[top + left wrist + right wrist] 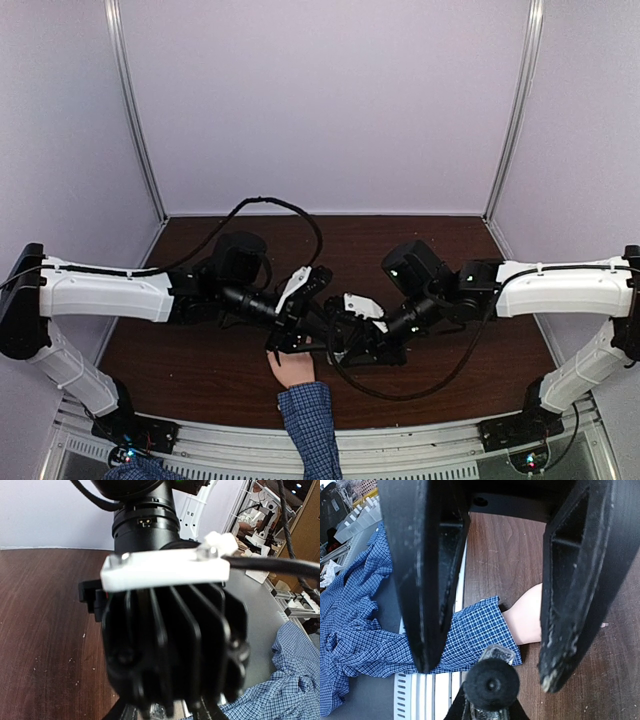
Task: Paint the nails
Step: Pass from the right arm to the left
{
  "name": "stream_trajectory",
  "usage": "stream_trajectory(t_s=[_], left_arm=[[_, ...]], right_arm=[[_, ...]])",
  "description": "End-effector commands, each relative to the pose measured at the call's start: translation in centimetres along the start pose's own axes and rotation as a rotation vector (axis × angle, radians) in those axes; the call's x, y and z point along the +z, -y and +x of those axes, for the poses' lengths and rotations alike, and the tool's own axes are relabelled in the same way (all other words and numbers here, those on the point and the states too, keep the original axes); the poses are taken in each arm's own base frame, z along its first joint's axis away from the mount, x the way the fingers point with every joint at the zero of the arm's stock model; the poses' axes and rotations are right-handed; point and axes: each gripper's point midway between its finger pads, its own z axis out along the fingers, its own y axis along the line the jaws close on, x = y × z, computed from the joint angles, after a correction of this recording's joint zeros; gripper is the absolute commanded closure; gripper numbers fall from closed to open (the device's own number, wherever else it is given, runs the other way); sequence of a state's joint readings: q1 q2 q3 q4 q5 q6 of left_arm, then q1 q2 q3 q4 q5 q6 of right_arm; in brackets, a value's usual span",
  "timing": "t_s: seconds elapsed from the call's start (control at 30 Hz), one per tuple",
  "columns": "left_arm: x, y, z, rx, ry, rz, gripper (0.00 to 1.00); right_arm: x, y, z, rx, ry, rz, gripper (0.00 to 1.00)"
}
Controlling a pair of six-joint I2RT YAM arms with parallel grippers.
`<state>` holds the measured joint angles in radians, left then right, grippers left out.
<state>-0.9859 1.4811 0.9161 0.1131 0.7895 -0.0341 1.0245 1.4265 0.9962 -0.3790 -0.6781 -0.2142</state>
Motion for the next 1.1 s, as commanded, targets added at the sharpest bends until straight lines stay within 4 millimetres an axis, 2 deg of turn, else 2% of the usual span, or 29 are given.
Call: stream_trajectory(t_s=[0.0, 0.33, 0.6, 0.77, 0.87, 0.97, 1.07], left_arm=[[0.6, 0.4, -2.3, 0.036, 0.054, 0.037, 0.65], [1.0, 0.2, -2.3, 0.028, 0.051, 0.038, 0.76], [1.1, 0.1, -2.0, 0.021, 0.042, 0.038, 0.74], [1.2, 0.2, -2.1, 0.017, 0.041, 0.045, 0.84], [1.0, 0.1, -2.3, 0.013, 0.037, 0.036, 0.96], [0.6, 0.1, -2.8, 0.024, 0.049, 0.011, 0.98], [0.0, 0.0, -3.9, 0.037, 0.074, -0.015, 1.0]], right_arm=[[-0.2, 0.0, -1.3, -0.032, 0.015, 0.017, 0.95], [-0.4, 0.0, -1.4, -0.047, 0.011, 0.026, 0.94], [-0.5, -0.1, -1.6, -0.05, 0.019, 0.026, 0.95], [-0.8, -0.1, -1.8, -0.056, 0.032, 0.035, 0.94], [-1.2, 0.0, -2.3, -0.058, 0.066, 0.057, 0.84], [-2.1, 0.2, -3.1, -0.068, 0.133, 0.095, 0.62], [-3.2, 0.4, -4.0, -0.082, 0.204, 0.134, 0.46]])
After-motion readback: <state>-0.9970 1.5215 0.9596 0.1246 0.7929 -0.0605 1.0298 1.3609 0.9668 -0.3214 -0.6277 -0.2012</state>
